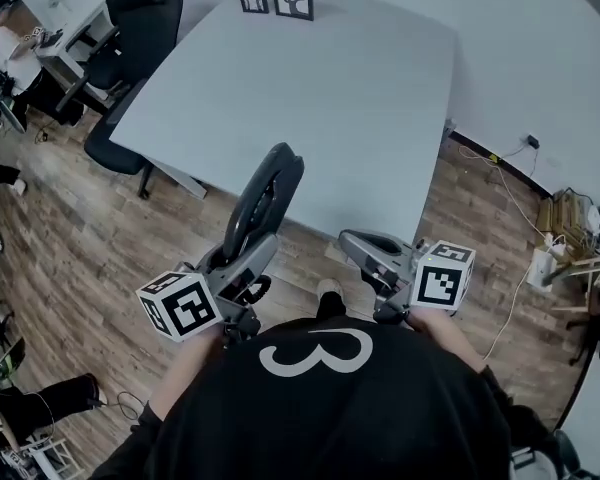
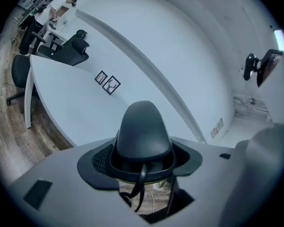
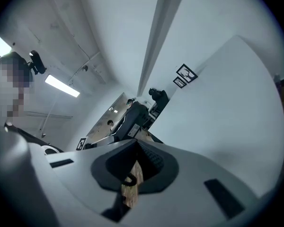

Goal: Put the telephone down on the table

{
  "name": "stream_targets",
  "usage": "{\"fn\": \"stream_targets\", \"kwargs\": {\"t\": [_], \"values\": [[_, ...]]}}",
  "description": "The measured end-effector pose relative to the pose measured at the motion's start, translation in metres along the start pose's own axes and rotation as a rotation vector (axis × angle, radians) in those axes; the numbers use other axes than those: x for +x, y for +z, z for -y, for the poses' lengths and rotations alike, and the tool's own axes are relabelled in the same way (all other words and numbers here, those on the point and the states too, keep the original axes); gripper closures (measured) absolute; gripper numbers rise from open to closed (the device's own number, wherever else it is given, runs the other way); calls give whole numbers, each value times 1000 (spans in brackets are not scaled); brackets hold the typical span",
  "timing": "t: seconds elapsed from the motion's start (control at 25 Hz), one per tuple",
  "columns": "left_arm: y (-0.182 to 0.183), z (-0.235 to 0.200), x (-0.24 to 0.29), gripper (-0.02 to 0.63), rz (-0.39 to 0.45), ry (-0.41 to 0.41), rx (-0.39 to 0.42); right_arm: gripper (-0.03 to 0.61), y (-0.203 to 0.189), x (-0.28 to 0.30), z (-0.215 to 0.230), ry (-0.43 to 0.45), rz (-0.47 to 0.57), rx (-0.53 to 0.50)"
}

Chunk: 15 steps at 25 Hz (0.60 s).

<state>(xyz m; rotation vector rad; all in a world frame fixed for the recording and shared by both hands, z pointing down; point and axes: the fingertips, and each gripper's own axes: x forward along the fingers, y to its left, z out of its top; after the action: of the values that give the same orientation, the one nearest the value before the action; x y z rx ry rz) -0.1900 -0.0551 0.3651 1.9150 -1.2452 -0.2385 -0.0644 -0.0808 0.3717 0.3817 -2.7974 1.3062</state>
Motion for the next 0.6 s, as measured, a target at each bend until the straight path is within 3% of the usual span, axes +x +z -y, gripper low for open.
{"fn": "stream_targets", "kwargs": {"t": [0.32, 0.6], "values": [[27, 4, 82, 325, -15, 22, 39, 569, 51, -16, 61, -14, 32, 34], [41, -6, 122, 327, -10, 81, 116, 569, 82, -23, 84, -13, 58, 13]]}}
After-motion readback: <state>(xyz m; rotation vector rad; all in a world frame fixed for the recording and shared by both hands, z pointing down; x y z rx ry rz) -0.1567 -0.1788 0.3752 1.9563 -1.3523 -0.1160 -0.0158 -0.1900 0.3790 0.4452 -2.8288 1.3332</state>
